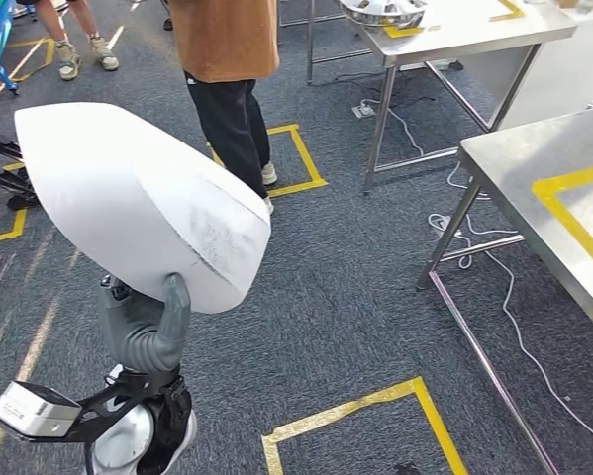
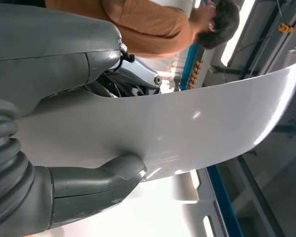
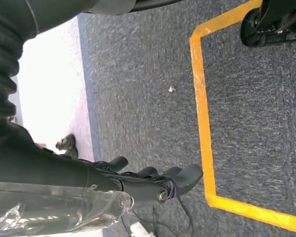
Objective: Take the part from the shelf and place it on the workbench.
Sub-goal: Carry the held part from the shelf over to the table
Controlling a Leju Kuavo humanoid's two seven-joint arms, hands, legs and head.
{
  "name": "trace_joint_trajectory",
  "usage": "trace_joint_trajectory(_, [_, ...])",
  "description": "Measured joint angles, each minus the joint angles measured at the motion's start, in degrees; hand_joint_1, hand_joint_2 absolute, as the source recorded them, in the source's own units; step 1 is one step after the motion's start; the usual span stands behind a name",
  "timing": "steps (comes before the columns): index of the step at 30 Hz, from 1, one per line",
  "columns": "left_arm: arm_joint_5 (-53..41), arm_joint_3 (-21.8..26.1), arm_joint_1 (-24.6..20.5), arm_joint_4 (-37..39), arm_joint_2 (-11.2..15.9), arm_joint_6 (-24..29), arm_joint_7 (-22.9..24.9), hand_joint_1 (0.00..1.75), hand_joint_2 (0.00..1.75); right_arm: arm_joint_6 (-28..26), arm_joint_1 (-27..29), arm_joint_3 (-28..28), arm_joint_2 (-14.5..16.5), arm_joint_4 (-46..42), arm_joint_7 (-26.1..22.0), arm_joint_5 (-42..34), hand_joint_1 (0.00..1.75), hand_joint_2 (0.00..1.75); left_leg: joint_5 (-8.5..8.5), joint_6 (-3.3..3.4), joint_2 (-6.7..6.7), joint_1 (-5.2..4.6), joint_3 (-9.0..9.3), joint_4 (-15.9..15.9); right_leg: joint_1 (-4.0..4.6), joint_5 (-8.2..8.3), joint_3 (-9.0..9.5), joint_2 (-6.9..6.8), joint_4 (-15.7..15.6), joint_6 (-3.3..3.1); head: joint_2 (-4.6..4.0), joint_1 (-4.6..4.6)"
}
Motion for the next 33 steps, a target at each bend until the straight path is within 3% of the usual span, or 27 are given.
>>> trace_joint_trajectory(2, [0.07,-0.01,-0.05,-0.02,-0.03,-0.02,0.01,1.75,1.75,0.05,-0.07,0.0,-0.09,-0.06,0.0,-0.01,0.0,1.75,0.81,0.31,-1.71,0.21,1.53,-3.7,-0.03,0.07,-0.47,1.0,0.1,0.76,0.0,-0.1])
trace_joint_trajectory(4, [0.16,-0.01,-0.09,-0.03,-0.11,-0.04,0.02,1.75,1.75,0.07,0.13,0.0,-0.16,-0.11,0.01,-0.01,0.0,1.75,0.82,1.19,-1.08,0.06,1.58,-4.04,-0.26,0.33,-0.88,1.72,-0.27,1.56,0.0,-0.17])
trace_joint_trajectory(6, [0.2,-0.01,-0.16,-0.04,-0.35,-0.04,0.02,1.75,1.75,0.07,0.28,0.0,-0.24,-0.13,0.03,-0.01,0.0,1.75,0.97,2.06,0.0,0.06,1.8,-4.25,-0.2,-0.64,-1.72,0.02,1.17,2.08,0.0,0.06])
trace_joint_trajectory(8, [0.21,0.01,-0.15,-0.05,-0.53,-0.06,0.02,1.75,1.75,0.07,0.07,0.01,-0.28,-0.13,0.03,-0.01,0.0,1.75,0.89,2.61,1.28,-0.14,1.94,-4.34,0.0,-3.94,-4.55,-3.21,7.28,2.31,0.0,0.36])
trace_joint_trajectory(9, [0.22,0.03,-0.14,-0.05,-0.54,-0.09,0.02,1.75,1.75,0.07,-0.04,0.01,-0.28,-0.13,0.02,-0.01,0.0,1.75,0.82,2.76,1.96,-0.31,1.96,-4.34,0.01,-5.82,-6.52,-4.18,11.32,2.39,0.0,0.43])
trace_joint_trajectory(10, [0.23,0.05,-0.13,-0.05,-0.54,-0.13,0.02,1.75,1.75,0.07,-0.1,0.02,-0.28,-0.13,0.02,-0.01,0.0,1.75,0.76,2.84,2.62,-0.45,1.97,-4.33,0.0,-7.06,-8.15,-4.59,14.67,2.41,0.0,0.42])
trace_joint_trajectory(11, [0.27,0.06,-0.13,-0.05,-0.54,-0.17,0.02,1.75,1.75,0.09,-0.11,0.02,-0.28,-0.13,0.03,0.0,0.0,1.75,0.7,2.89,3.21,-0.55,2.0,-4.33,0.01,-7.31,-8.93,-4.73,16.29,2.38,0.0,0.43])
trace_joint_trajectory(12, [0.33,0.07,-0.14,-0.05,-0.54,-0.22,0.02,1.75,1.75,0.12,-0.08,0.01,-0.29,-0.13,0.03,0.03,0.0,1.75,0.63,2.9,3.75,-0.61,2.08,-4.32,0.02,-6.48,-8.52,-4.81,15.66,2.31,0.0,0.43])
trace_joint_trajectory(13, [0.5,0.08,-0.15,-0.05,-0.56,-0.26,0.01,1.75,1.75,0.16,-0.07,0.01,-0.3,-0.14,0.05,0.09,0.0,1.75,0.53,2.85,4.24,-0.65,2.22,-4.31,0.03,-4.78,-6.91,-5.03,12.79,2.21,0.0,0.43])
trace_joint_trajectory(15, [0.96,0.19,-0.19,-0.08,-0.85,-0.33,0.01,1.75,1.75,0.26,-0.19,0.0,-0.34,-0.16,0.1,0.22,0.0,1.75,0.23,2.52,5.04,-0.83,2.6,-4.27,0.22,-1.51,-2.41,-6.72,4.77,1.93,0.0,0.43])
trace_joint_trajectory(17, [1.32,0.32,-0.35,-0.13,-1.31,-0.43,0.01,1.75,1.75,0.27,-0.56,0.01,-0.36,-0.18,0.14,0.3,0.0,1.75,0.03,1.98,5.7,-1.07,2.81,-4.25,0.51,-0.43,-0.18,-7.76,0.64,1.39,0.01,0.39])
trace_joint_trajectory(20, [1.42,0.42,-0.65,-0.17,-1.69,-0.63,0.01,1.75,1.75,0.16,-0.77,0.02,-0.49,-0.21,0.31,0.42,0.0,1.75,-0.17,1.09,6.59,-0.94,2.96,-4.36,0.68,-0.24,-0.28,-6.4,0.18,0.41,0.0,0.33])
trace_joint_trajectory(21, [1.41,0.45,-0.74,-0.21,-1.79,-0.69,0.01,1.75,1.75,0.13,-0.72,0.02,-0.56,-0.24,0.42,0.52,0.0,1.75,-0.74,0.79,6.22,-0.83,2.78,-3.76,0.59,-0.13,-0.22,-5.91,0.03,0.12,0.0,0.32])
trace_joint_trajectory(23, [1.39,0.5,-0.9,-0.31,-1.92,-0.83,0.01,1.75,1.75,0.12,-0.68,0.01,-0.68,-0.28,0.59,0.74,0.0,1.75,-3.48,0.35,4.46,-0.69,0.75,0.84,0.34,0.04,-0.06,-4.92,-0.18,-0.35,0.0,0.18])
trace_joint_trajectory(25, [1.37,0.55,-0.84,-0.34,-1.88,-0.9,0.0,1.75,1.75,0.17,-0.66,0.0,-0.74,-0.28,0.68,0.8,0.0,1.75,-6.51,0.24,3.02,-0.69,-3.06,8.18,0.31,0.05,-0.07,-3.85,-0.18,-0.54,0.0,0.03])
trace_joint_trajectory(26, [1.35,0.62,-0.73,-0.34,-1.84,-0.92,0.0,1.75,1.75,0.2,-0.59,0.0,-0.74,-0.27,0.71,0.76,0.0,1.75,-6.88,0.27,2.78,-0.69,-4.49,10.5,0.32,0.04,-0.07,-3.24,-0.18,-0.56,0.0,0.0])
trace_joint_trajectory(27, [1.33,0.72,-0.65,-0.34,-1.81,-0.95,0.0,1.75,1.75,0.21,-0.48,0.0,-0.73,-0.27,0.72,0.7,0.0,1.75,-6.11,0.34,2.64,-0.69,-5.02,10.88,0.31,0.05,-0.05,-2.61,-0.17,-0.56,0.0,0.01])
trace_joint_trajectory(28, [1.31,0.82,-0.6,-0.34,-1.8,-0.98,0.0,1.75,1.75,0.21,-0.36,0.0,-0.73,-0.26,0.72,0.64,0.0,1.75,-4.39,0.43,2.49,-0.68,-4.49,9.17,0.27,0.05,0.0,-1.99,-0.17,-0.52,0.0,0.02])
trace_joint_trajectory(30, [1.16,1.04,-0.58,-0.34,-1.8,-1.08,0.0,1.75,1.75,0.18,-0.25,0.0,-0.71,-0.27,0.68,0.49,0.0,1.75,-0.41,0.53,1.19,-0.54,-1.28,2.02,0.16,0.08,0.02,-0.74,-0.12,-0.23,0.0,0.0])
trace_joint_trajectory(32, [0.98,1.15,-0.53,-0.35,-1.8,-1.18,0.0,1.75,1.75,0.11,-0.26,0.0,-0.7,-0.27,0.58,0.31,0.0,1.75,1.15,0.7,-0.47,-0.37,1.11,-3.22,0.13,0.14,-0.29,0.29,-0.01,0.31,0.0,-0.01])
trace_joint_trajectory(33, [0.92,1.19,-0.47,-0.36,-1.8,-1.22,0.0,1.75,1.75,0.08,-0.19,0.0,-0.7,-0.27,0.52,0.23,0.0,1.75,1.03,0.91,-0.89,-0.4,1.41,-4.01,0.1,0.24,-0.46,0.65,-0.09,0.65,0.01,-0.03])
